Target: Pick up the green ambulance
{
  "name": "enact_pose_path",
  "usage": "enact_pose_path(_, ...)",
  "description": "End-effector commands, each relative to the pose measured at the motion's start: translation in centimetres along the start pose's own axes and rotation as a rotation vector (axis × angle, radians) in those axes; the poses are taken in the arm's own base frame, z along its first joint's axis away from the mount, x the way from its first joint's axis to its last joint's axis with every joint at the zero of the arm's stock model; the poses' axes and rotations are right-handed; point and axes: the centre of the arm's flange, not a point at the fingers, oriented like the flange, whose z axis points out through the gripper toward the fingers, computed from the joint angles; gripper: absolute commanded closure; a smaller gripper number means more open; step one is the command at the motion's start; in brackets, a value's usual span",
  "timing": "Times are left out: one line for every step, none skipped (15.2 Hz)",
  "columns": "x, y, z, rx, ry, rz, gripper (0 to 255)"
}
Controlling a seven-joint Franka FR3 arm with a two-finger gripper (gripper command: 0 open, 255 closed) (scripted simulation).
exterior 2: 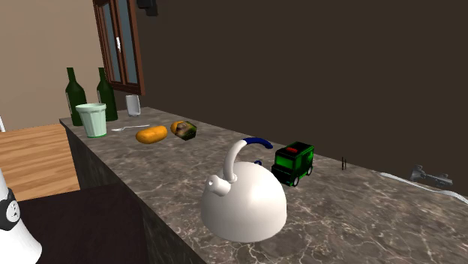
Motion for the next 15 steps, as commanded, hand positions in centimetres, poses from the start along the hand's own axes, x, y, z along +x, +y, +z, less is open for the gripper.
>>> enact_pose_path(0.0, 0.0, 0.0, 0.000, 0.000, 0.000, 0)
enact_pose_path(1.0, 0.0, 0.9, -0.003, -0.001, -0.012, 0)
enact_pose_path(2.0, -0.1, 1.8, -0.006, -0.003, -0.024, 0)
enact_pose_path(3.0, -0.2, 2.6, -0.008, -0.004, -0.036, 0)
enact_pose_path(4.0, -0.2, 3.5, -0.011, -0.006, -0.049, 0)
enact_pose_path(5.0, -0.3, 4.4, -0.014, -0.007, -0.061, 0)
enact_pose_path(6.0, -0.4, 5.3, -0.017, -0.009, -0.073, 0)
enact_pose_path(7.0, -0.5, 6.2, -0.019, -0.010, -0.085, 0)
enact_pose_path(8.0, -0.7, 7.1, -0.022, -0.012, -0.097, 0)
enact_pose_path(9.0, -0.8, 8.0, -0.025, -0.013, -0.109, 0)
enact_pose_path(10.0, -0.9, 8.9, -0.028, -0.015, -0.122, 0)
enact_pose_path(11.0, -1.1, 9.8, -0.030, -0.016, -0.134, 0)
enact_pose_path(11.9, -1.2, 10.7, -0.033, -0.018, -0.146, 0)
enact_pose_path(12.9, -1.4, 11.6, -0.036, -0.019, -0.158, 0)
enact_pose_path(13.9, -1.5, 12.5, -0.039, -0.021, -0.170, 0)
